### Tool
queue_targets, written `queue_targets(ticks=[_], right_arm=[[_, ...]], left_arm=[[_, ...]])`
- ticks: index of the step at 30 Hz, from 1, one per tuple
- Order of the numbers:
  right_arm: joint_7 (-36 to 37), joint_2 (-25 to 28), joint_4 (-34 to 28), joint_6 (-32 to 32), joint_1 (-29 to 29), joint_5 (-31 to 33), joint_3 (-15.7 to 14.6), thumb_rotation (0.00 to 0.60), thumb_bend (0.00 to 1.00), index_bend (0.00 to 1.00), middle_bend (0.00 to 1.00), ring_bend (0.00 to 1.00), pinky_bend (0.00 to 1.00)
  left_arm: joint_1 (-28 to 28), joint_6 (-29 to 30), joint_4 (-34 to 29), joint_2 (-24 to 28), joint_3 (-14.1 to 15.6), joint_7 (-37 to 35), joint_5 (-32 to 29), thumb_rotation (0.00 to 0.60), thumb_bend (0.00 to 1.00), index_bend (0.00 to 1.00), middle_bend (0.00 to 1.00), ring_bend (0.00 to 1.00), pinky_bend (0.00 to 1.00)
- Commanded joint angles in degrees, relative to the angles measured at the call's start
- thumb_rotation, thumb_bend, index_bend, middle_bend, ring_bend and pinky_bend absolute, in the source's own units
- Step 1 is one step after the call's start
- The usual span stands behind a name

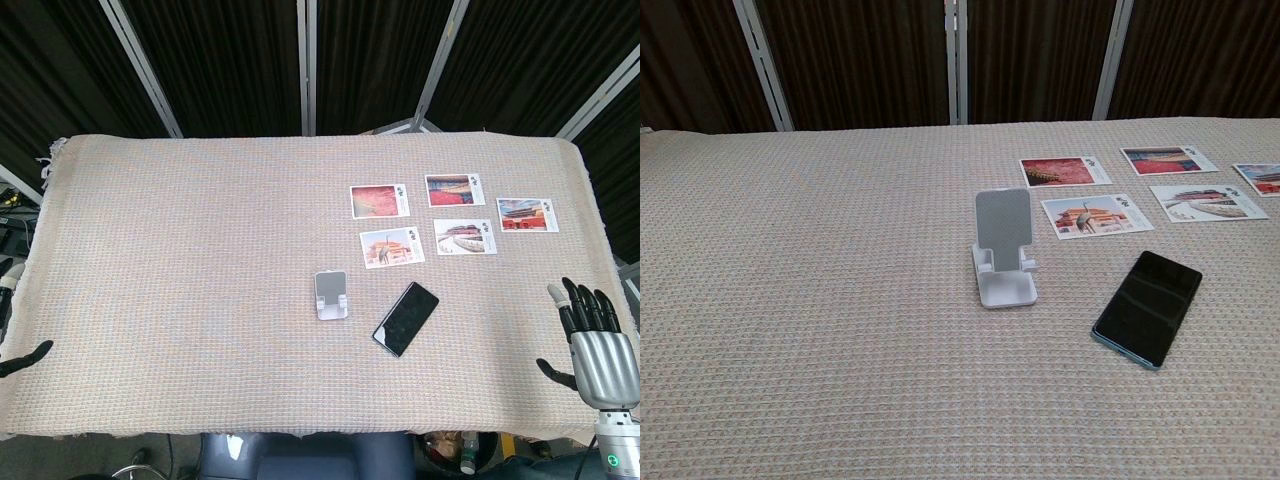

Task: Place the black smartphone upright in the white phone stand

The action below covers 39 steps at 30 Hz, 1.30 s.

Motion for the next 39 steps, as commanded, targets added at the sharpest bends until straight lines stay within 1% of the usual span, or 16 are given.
queue_targets(ticks=[1,6,9,11,14,15,17,21,23,24,25,30,32,35,39], right_arm=[[0.1,0.0,0.0,-0.1,0.0,-0.1,-0.1,0.6,0.0,0.0,0.0,0.0,0.0],[0.5,-0.1,0.1,-1.4,0.5,-0.2,-0.5,0.6,0.0,0.0,0.0,0.0,0.0],[1.8,-0.2,0.7,-5.7,2.8,-1.3,-1.2,0.6,0.0,0.0,0.0,0.0,0.0],[1.7,-0.4,3.5,-11.2,6.7,-4.0,-1.5,0.6,0.0,0.0,0.0,0.0,0.0],[2.3,-1.8,9.6,-19.4,14.5,-11.3,-2.2,0.6,0.0,0.0,0.0,0.0,0.0],[3.1,-2.1,11.0,-20.8,16.1,-13.1,-2.5,0.6,0.0,0.0,0.0,0.0,0.0],[7.3,-3.6,16.1,-23.8,21.6,-19.6,-3.6,0.6,0.0,0.0,0.0,0.0,0.0],[17.0,-8.3,27.6,-23.6,30.1,-30.2,-6.6,0.6,0.0,0.0,0.0,0.0,0.0],[21.2,-10.6,31.9,-23.2,33.5,-33.4,-8.0,0.6,0.0,0.0,0.01,0.0,0.0],[23.7,-12.9,35.4,-24.3,36.6,-35.7,-9.0,0.6,0.0,0.0,0.02,0.0,0.0],[25.4,-14.4,37.9,-24.5,38.1,-36.6,-9.5,0.6,0.0,0.0,0.02,0.0,0.01],[30.3,-20.6,48.1,-22.5,41.3,-37.9,-11.6,0.6,0.0,0.0,0.06,0.0,0.06],[31.2,-22.3,51.1,-21.7,41.8,-38.2,-12.4,0.6,0.0,0.0,0.07,0.0,0.08],[32.1,-24.3,54.8,-20.8,42.5,-38.6,-13.9,0.6,0.0,0.0,0.07,0.0,0.08],[32.6,-25.7,57.3,-20.1,42.7,-38.6,-15.3,0.6,0.0,0.0,0.07,0.0,0.08]], left_arm=[[0.1,-0.2,0.1,-0.2,-0.3,0.1,0.1,0.6,0.0,0.0,0.0,0.0,0.0],[0.2,-0.6,0.3,-0.4,-0.6,0.3,0.2,0.6,0.0,0.0,0.0,0.0,0.0],[0.2,-1.2,0.6,-0.5,-0.8,0.1,0.0,0.6,0.0,0.0,0.0,0.0,0.0],[0.2,-1.7,1.1,-0.7,-1.2,-0.4,-0.1,0.6,0.0,0.0,0.0,0.0,0.0],[-0.1,-2.8,1.4,-0.9,-1.8,-0.4,-0.7,0.6,0.0,0.0,0.0,0.0,0.0],[-0.2,-3.0,1.4,-1.0,-1.9,-0.3,-0.9,0.6,0.0,0.0,0.0,0.0,0.0],[-0.5,-3.8,1.5,-1.2,-2.4,0.2,-1.6,0.6,0.0,0.0,0.0,0.0,0.0],[-1.1,-5.4,1.5,-2.0,-3.4,1.9,-3.3,0.6,0.0,0.0,0.0,0.0,0.0],[-1.4,-6.2,1.8,-2.6,-3.7,3.2,-4.3,0.6,0.0,0.0,0.0,0.0,0.0],[-1.8,-7.2,2.2,-3.3,-3.9,4.6,-5.5,0.6,0.0,0.0,0.0,0.0,0.0],[-2.0,-7.7,2.3,-3.8,-4.1,5.4,-6.2,0.6,0.0,0.0,0.0,0.0,0.0],[-2.3,-8.3,2.8,-5.0,-4.8,7.6,-7.6,0.6,0.0,0.0,0.0,0.0,0.0],[-2.3,-8.3,2.8,-5.2,-5.0,8.1,-7.9,0.6,0.0,0.0,0.0,0.0,0.0],[-2.3,-8.5,3.0,-5.6,-5.2,8.8,-8.4,0.6,0.0,0.0,0.0,0.0,0.0],[-2.4,-8.9,3.0,-5.8,-5.3,9.2,-8.8,0.6,0.0,0.0,0.0,0.0,0.0]])
